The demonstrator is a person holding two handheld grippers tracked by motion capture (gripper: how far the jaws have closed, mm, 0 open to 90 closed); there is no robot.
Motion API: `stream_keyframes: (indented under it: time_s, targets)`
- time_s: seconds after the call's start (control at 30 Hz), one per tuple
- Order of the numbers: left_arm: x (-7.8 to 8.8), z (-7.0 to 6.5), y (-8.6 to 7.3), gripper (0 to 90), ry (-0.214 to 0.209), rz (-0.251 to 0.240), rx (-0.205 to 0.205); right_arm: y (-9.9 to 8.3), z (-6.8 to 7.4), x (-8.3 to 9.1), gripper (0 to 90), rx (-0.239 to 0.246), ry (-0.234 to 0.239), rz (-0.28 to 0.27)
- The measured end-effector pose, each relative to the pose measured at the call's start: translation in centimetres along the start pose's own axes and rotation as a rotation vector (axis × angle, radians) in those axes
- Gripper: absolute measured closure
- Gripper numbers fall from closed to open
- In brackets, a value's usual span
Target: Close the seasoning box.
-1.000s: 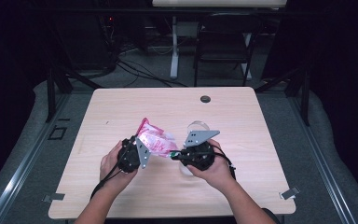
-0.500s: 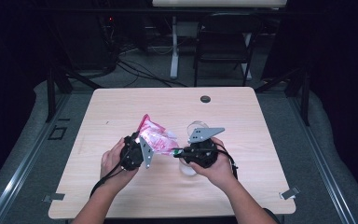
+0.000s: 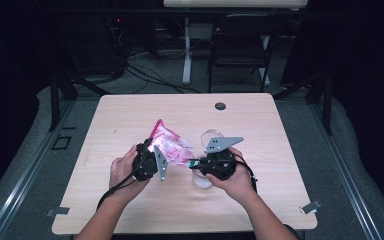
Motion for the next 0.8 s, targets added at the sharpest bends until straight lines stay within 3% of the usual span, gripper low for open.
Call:
stream_keyframes:
  time_s: [0.07,0.37,0.8]
  targets:
    - [-0.1,-0.2,0.2,62.3,0.002,-0.011,-0.004,-0.1,-0.1,0.1,90.0,0.000,-0.009,0.004]
    - [-0.2,-0.5,0.9,62.3,0.017,-0.008,-0.094,-0.7,-0.5,0.8,90.0,-0.015,-0.034,0.002]
    - [-0.4,-0.7,1.6,62.5,0.018,-0.017,-0.129,-0.9,-0.9,1.5,89.9,-0.025,-0.061,-0.014]
Point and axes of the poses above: each handheld gripper's, and its own axes: x roughly backward along the jaws, y roughly out of its top, z roughly to its left, the point moved 7 cm from there along -x, roughly forward along the jaws, and after that the axes turned 4 degrees about -z, right-handed, at the moved point
